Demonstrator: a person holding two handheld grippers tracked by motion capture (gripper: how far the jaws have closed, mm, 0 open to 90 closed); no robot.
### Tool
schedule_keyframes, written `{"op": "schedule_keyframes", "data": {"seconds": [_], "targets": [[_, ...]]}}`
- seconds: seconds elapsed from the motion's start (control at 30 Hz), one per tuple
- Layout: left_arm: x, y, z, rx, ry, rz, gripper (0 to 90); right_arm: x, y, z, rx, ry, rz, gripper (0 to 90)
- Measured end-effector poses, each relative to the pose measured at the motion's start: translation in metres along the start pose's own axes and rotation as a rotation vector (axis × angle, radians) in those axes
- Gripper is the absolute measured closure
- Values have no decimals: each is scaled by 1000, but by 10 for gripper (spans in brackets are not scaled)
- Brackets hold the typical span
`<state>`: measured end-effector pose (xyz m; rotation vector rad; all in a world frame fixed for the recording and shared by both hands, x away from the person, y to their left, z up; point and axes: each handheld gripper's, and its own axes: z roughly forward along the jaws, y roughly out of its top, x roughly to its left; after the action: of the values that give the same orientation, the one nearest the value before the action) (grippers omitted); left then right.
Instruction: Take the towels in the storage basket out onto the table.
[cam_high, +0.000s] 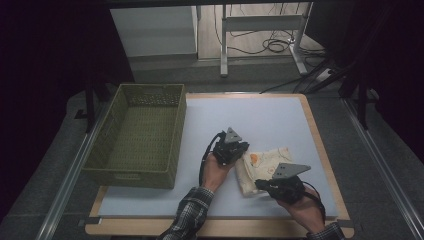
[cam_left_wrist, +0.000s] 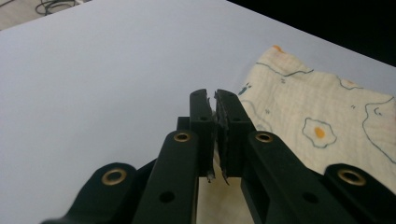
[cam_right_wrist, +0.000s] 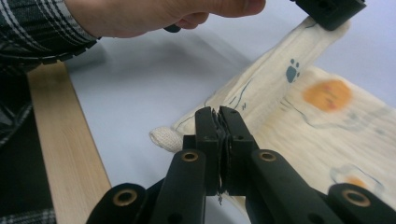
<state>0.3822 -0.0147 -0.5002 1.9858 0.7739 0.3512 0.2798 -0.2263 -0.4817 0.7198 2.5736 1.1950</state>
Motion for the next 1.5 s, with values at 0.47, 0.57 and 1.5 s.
{"op": "schedule_keyframes", "data": {"seconds": [0.47, 0.57, 1.5], "targets": [[-25, 28, 43, 7, -40, 63, 860, -28, -29, -36, 1, -88, 72, 874], [-29, 33, 50, 14, -45, 76, 859, -33, -34, -43, 3, -103, 82, 874], [-41, 40, 90, 30, -23, 56, 686, -62, -64, -49, 48, -175, 165, 849]]}}
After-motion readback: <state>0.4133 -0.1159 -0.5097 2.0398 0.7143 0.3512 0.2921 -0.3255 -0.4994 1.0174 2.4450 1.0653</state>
